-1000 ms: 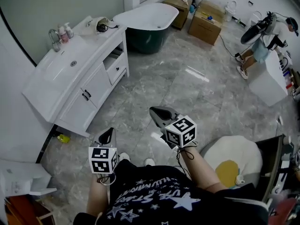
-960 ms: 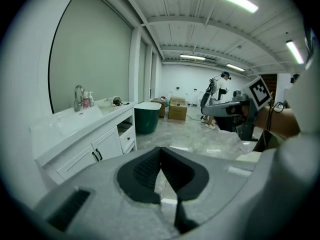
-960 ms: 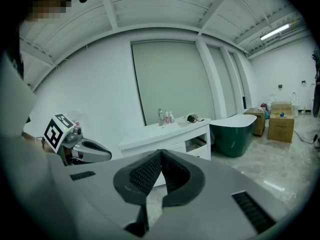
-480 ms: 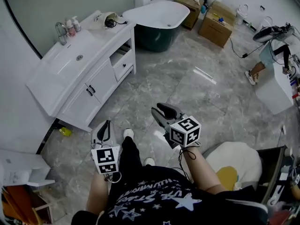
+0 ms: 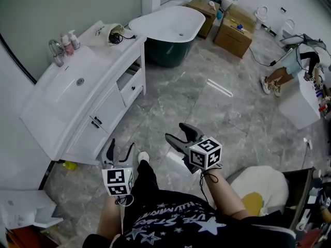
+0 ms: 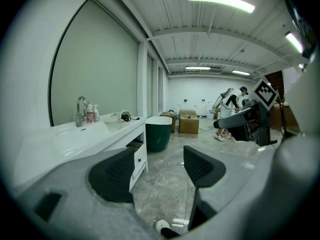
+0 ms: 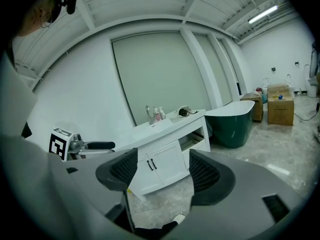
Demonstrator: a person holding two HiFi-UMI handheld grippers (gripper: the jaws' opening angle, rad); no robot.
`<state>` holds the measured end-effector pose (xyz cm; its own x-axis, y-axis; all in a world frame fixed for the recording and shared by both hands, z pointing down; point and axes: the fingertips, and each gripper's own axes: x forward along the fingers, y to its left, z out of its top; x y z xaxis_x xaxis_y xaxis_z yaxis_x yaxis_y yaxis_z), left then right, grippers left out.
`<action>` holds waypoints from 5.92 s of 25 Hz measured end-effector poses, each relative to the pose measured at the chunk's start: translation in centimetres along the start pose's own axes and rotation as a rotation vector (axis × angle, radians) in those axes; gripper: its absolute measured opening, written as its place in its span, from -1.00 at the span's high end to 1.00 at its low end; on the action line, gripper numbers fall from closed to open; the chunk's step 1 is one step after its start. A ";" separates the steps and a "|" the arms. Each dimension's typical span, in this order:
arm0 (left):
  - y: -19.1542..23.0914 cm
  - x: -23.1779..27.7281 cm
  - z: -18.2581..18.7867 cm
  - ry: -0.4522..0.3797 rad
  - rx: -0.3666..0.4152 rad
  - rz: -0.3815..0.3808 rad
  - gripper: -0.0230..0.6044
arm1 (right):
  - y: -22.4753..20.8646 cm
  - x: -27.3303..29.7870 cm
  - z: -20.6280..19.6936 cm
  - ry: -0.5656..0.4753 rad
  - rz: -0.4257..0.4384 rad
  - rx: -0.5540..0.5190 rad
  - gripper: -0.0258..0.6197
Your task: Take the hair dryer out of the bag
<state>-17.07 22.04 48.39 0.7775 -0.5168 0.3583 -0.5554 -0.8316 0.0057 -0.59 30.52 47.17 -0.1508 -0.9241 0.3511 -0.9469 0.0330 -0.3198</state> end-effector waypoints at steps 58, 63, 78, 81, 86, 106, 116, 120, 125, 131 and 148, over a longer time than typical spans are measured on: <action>37.1 53.1 16.8 0.176 -0.184 0.445 -0.06 | -23.5 69.9 30.1 0.387 0.428 -0.233 0.05; 38.0 57.1 16.4 0.202 -0.166 0.435 -0.06 | -23.8 72.4 29.6 0.455 0.451 -0.273 0.05; 40.8 60.1 16.5 0.172 -0.181 0.463 0.74 | -22.4 77.8 27.6 0.569 0.462 -0.320 0.06; 40.7 60.2 16.6 0.166 -0.199 0.445 0.77 | -22.7 79.3 27.1 0.580 0.402 -0.330 0.06; 40.6 60.1 16.7 0.177 -0.187 0.435 0.78 | -23.1 81.0 25.9 0.619 0.365 -0.372 0.08; 41.5 59.4 17.1 0.168 -0.197 0.474 0.78 | -22.6 77.0 25.4 0.686 0.498 -0.258 0.34; 41.2 58.5 17.9 0.162 -0.188 0.484 0.78 | -22.8 70.3 26.1 0.657 0.607 -0.226 0.35; 41.0 58.7 18.0 0.166 -0.174 0.446 0.78 | -23.5 67.6 25.8 0.658 0.610 -0.182 0.35; 40.8 58.6 17.8 0.176 -0.164 0.403 0.77 | -24.3 64.1 25.1 0.642 0.603 -0.073 0.36; 40.6 58.6 16.8 0.181 -0.142 0.348 0.77 | -23.6 60.8 26.4 0.538 0.587 0.043 0.36; 33.9 46.4 18.6 -0.026 -0.091 0.110 0.48 | -16.7 51.0 29.9 0.151 0.394 0.130 0.36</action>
<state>5.67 -33.92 47.87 0.7171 -0.6097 0.3375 -0.6611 -0.7485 0.0524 16.00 -28.58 44.13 -0.5423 -0.7840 0.3021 -0.7666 0.3146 -0.5597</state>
